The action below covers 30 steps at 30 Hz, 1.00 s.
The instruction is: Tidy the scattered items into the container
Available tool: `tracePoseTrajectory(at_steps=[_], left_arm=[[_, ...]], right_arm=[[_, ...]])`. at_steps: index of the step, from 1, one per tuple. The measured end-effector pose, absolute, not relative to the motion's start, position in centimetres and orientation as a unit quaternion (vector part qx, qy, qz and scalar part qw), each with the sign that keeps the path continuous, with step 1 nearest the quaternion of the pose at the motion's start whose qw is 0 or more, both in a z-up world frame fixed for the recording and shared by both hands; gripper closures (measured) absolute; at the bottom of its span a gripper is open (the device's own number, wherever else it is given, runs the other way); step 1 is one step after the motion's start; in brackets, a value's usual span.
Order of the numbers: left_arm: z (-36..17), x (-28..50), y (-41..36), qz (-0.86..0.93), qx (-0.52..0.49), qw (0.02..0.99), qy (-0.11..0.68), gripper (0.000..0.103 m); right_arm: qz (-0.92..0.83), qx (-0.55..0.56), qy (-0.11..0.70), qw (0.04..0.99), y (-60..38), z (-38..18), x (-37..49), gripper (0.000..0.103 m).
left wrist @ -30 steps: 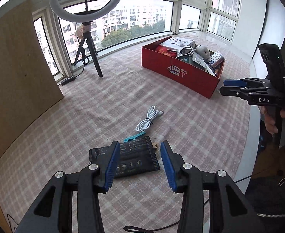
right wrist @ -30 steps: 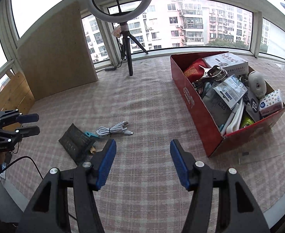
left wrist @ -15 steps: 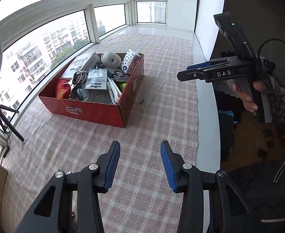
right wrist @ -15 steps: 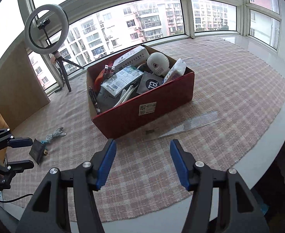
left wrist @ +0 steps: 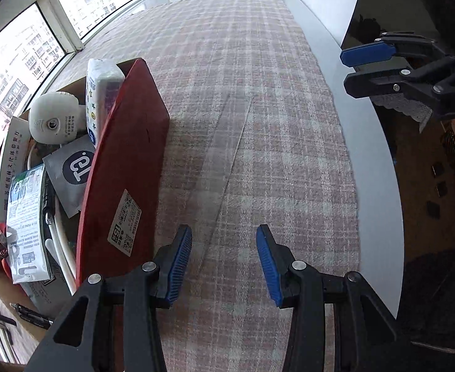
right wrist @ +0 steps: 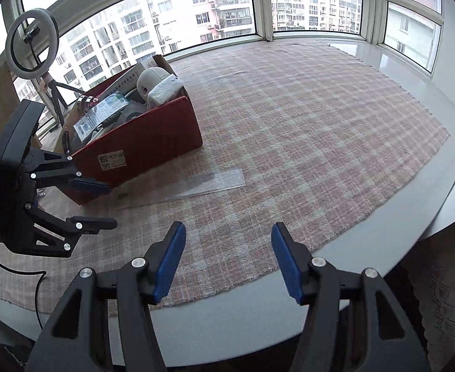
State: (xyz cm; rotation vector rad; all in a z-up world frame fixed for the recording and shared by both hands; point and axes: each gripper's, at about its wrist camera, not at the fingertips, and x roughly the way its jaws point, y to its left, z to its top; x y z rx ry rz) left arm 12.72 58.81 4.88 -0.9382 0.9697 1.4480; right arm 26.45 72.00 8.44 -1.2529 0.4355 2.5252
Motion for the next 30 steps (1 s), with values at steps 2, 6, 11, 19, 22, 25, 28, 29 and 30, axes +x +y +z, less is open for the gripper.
tracePoseTrajectory(at_steps=[2,6,11,19,22,25,28,29,30], left_arm=[[4.2,12.3,59.7,0.604,-0.41,0.545,0.412,0.062],[3.0,12.2,60.9,0.59,-0.421,0.537,0.431,0.062],[2.3,12.2,62.0,0.585,-0.426,0.531,0.441,0.061],[2.6,11.9,63.2,0.581,-0.432,0.53,0.442,0.06],[3.0,11.8,64.9,0.591,-0.43,0.529,0.432,0.058],[3.9,11.8,66.6,0.617,-0.419,0.526,0.41,0.055],[4.2,11.9,67.6,0.636,-0.413,0.522,0.391,0.051],[4.1,11.8,68.1,0.64,-0.415,0.516,0.391,0.05],[3.9,11.8,68.4,0.642,-0.419,0.513,0.386,0.048]], right_arm=[[0.876,-0.437,0.155,0.133,73.4,8.0,26.3,0.046],[0.878,-0.442,0.151,0.109,74.7,7.4,25.2,0.046],[0.881,-0.443,0.144,0.078,75.2,6.8,23.8,0.046],[0.879,-0.453,0.142,0.051,75.7,5.7,22.7,0.046],[0.878,-0.453,0.146,0.044,76.1,5.5,22.4,0.046],[0.879,-0.449,0.154,0.042,76.6,5.7,22.3,0.046],[0.881,-0.442,0.166,0.035,77.2,5.9,22.2,0.046],[0.881,-0.441,0.168,0.032,77.4,5.9,22.0,0.046],[0.88,-0.443,0.166,0.032,77.6,5.9,21.8,0.046]])
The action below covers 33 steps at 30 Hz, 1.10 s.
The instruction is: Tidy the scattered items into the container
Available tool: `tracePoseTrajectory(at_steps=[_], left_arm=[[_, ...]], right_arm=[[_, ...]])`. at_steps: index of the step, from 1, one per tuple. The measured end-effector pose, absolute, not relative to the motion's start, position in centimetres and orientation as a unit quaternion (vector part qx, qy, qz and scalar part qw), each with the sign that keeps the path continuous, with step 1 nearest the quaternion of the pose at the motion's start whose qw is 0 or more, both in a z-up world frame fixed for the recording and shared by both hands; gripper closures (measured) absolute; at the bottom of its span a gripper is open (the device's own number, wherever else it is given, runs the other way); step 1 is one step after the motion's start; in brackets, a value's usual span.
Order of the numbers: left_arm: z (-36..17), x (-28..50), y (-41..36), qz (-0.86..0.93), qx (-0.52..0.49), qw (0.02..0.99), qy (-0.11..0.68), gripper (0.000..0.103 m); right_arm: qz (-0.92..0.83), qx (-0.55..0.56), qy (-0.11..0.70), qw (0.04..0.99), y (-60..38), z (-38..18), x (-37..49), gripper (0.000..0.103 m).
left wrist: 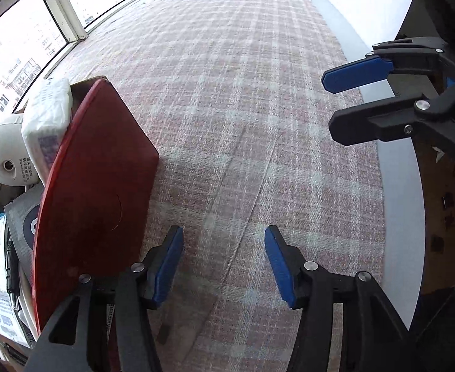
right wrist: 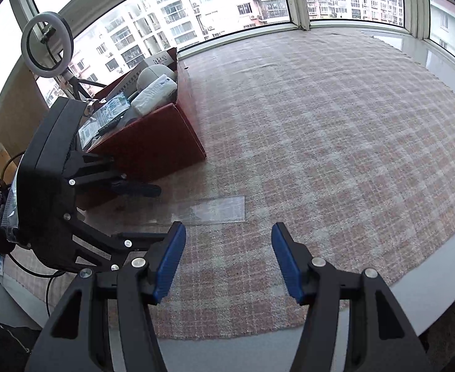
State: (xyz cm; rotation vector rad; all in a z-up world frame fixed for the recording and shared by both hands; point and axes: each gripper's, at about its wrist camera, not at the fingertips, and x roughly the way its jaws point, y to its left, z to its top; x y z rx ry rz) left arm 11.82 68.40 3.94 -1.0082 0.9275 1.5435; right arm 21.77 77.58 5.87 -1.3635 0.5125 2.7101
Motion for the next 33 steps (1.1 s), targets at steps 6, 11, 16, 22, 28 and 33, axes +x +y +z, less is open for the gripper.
tracePoseTrajectory(at_steps=[6,11,16,22,28,33], left_arm=[[4.1,11.6,69.2,0.639,-0.437,0.523,0.357,0.052],[4.7,13.0,69.1,0.621,-0.423,0.542,0.375,0.073],[4.8,13.9,68.7,0.612,-0.428,0.547,0.377,0.074],[5.0,15.0,67.0,0.609,-0.437,0.547,0.374,0.074],[5.3,14.3,63.5,0.627,-0.456,0.522,0.356,0.074],[6.2,12.8,58.3,0.651,-0.475,0.493,0.327,0.074]], right_arm=[[0.867,-0.454,0.203,0.016,79.6,4.9,20.1,0.046],[0.866,-0.458,0.204,0.006,79.7,4.8,19.6,0.046],[0.862,-0.468,0.192,-0.007,79.0,4.6,19.5,0.046],[0.857,-0.474,0.202,-0.013,78.2,3.7,20.1,0.046],[0.856,-0.472,0.209,-0.024,75.9,3.6,20.8,0.046],[0.856,-0.474,0.199,-0.054,71.6,4.5,20.4,0.046]])
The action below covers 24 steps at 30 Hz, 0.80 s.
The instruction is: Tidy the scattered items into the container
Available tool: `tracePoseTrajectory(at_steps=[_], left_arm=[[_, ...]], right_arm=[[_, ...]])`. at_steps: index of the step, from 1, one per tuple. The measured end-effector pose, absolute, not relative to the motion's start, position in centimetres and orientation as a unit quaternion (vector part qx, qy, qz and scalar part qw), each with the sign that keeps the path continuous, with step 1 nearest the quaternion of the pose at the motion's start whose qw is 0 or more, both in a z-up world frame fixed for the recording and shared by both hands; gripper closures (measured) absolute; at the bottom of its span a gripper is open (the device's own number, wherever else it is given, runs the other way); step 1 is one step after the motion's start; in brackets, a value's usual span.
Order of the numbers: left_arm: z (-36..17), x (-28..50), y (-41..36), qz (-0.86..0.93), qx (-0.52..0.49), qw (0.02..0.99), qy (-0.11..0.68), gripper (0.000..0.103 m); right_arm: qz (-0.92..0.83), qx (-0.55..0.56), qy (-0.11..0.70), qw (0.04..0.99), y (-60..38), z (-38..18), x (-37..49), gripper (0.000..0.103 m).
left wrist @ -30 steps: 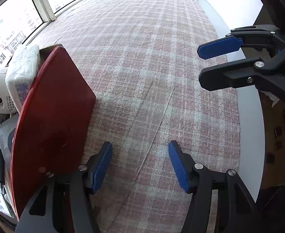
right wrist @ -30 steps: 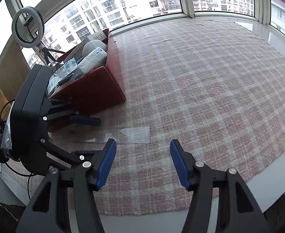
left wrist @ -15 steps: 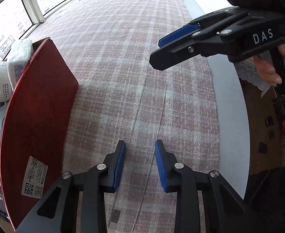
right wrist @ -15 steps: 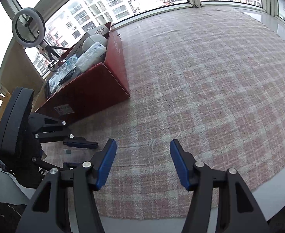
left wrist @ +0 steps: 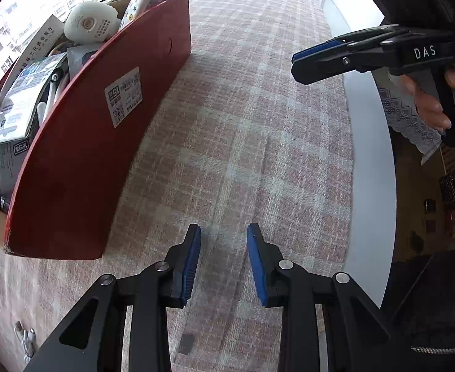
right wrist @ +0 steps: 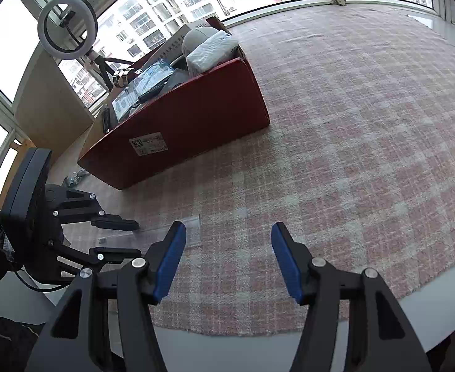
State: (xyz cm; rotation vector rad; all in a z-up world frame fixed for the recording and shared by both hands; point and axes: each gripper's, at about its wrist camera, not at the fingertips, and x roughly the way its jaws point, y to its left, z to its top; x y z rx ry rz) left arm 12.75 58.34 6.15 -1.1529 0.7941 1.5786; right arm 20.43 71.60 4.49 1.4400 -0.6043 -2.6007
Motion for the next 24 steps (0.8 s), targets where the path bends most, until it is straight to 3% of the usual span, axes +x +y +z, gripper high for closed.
tracePoseTrajectory(at_steps=[4,5,6,7,14,21,24], left_arm=[[7.1,11.7,53.0,0.673,-0.484,0.475,0.296,0.074],[7.2,11.4,51.7,0.68,-0.484,0.469,0.289,0.08],[7.3,11.1,50.2,0.687,-0.484,0.462,0.283,0.097],[7.3,10.5,48.8,0.694,-0.489,0.454,0.272,0.102],[7.7,8.2,39.7,0.726,-0.504,0.415,0.219,0.103],[9.2,8.5,34.6,0.74,-0.481,0.417,0.219,0.102],[8.3,7.7,29.6,0.746,-0.482,0.416,0.196,0.102]], right_arm=[[-0.855,0.479,-0.179,0.083,66.7,5.2,19.4,0.046],[-0.855,0.48,-0.174,0.092,65.2,5.3,19.0,0.046],[-0.854,0.481,-0.168,0.101,63.6,5.4,18.6,0.046],[-0.853,0.483,-0.163,0.108,62.1,5.4,18.1,0.046],[-0.838,0.514,-0.127,0.131,50.4,4.2,14.4,0.046],[-0.812,0.528,-0.25,-0.02,49.7,2.5,16.2,0.047],[-0.786,0.531,-0.314,-0.043,50.1,1.4,16.6,0.047]])
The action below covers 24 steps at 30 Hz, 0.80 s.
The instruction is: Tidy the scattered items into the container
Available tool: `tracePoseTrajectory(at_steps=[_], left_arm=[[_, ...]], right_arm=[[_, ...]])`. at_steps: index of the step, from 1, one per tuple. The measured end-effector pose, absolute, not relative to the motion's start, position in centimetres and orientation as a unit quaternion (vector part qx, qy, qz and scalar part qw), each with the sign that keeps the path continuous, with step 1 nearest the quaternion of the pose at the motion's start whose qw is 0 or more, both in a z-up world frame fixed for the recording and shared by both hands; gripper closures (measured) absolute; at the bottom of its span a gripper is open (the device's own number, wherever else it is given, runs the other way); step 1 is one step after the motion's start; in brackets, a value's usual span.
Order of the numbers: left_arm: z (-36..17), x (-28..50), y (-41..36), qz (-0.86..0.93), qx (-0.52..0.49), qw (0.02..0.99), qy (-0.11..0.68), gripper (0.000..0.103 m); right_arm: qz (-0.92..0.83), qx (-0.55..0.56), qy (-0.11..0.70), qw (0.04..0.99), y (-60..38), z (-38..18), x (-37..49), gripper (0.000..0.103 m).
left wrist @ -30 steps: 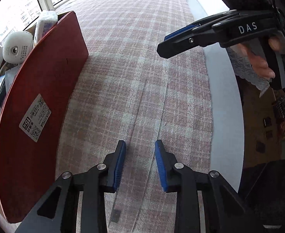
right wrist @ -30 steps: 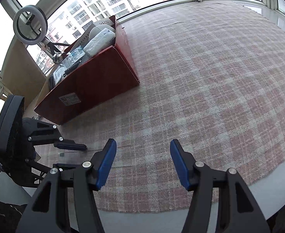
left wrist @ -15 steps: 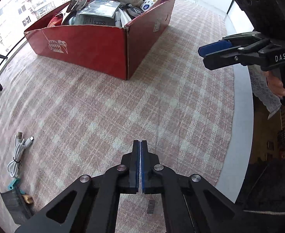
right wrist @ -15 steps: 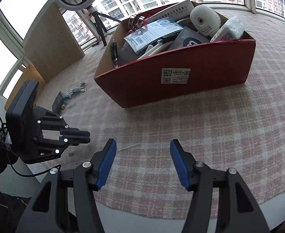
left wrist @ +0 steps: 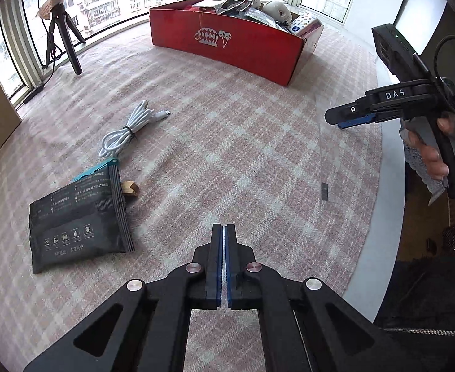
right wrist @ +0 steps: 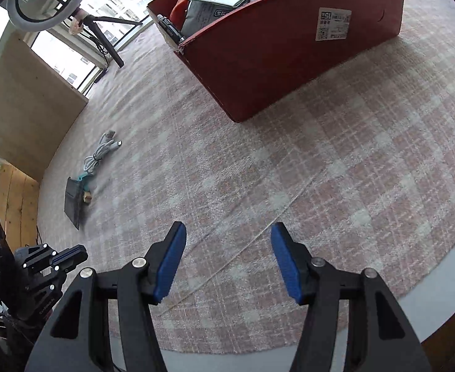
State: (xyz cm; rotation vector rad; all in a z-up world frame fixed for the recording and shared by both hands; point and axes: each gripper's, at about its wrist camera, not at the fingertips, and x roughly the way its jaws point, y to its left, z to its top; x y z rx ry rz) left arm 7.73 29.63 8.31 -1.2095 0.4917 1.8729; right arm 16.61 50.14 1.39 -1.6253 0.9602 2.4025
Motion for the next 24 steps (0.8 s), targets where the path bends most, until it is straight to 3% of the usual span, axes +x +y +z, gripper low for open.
tracePoseTrajectory(at_steps=[2,6,17,20,24], left_arm=[[8.9,8.4,21.8,0.752,-0.481,0.411,0.184,0.102],[7.0,8.2,17.2,0.761,-0.481,0.401,0.169,0.102],[7.7,7.0,10.6,0.786,-0.465,0.383,0.137,0.102],[8.1,6.3,9.4,0.795,-0.459,0.377,0.123,0.102],[8.5,5.6,8.0,0.799,-0.456,0.376,0.11,0.102]], right_arm=[[0.783,-0.522,0.334,0.039,49.5,1.2,16.4,0.046],[0.771,-0.521,0.366,0.009,46.5,0.9,15.3,0.046],[0.808,-0.537,0.237,-0.051,35.6,1.4,6.6,0.046],[0.816,-0.547,0.183,-0.03,33.7,1.9,3.8,0.048],[0.817,-0.548,0.179,-0.021,33.0,3.1,3.3,0.05]])
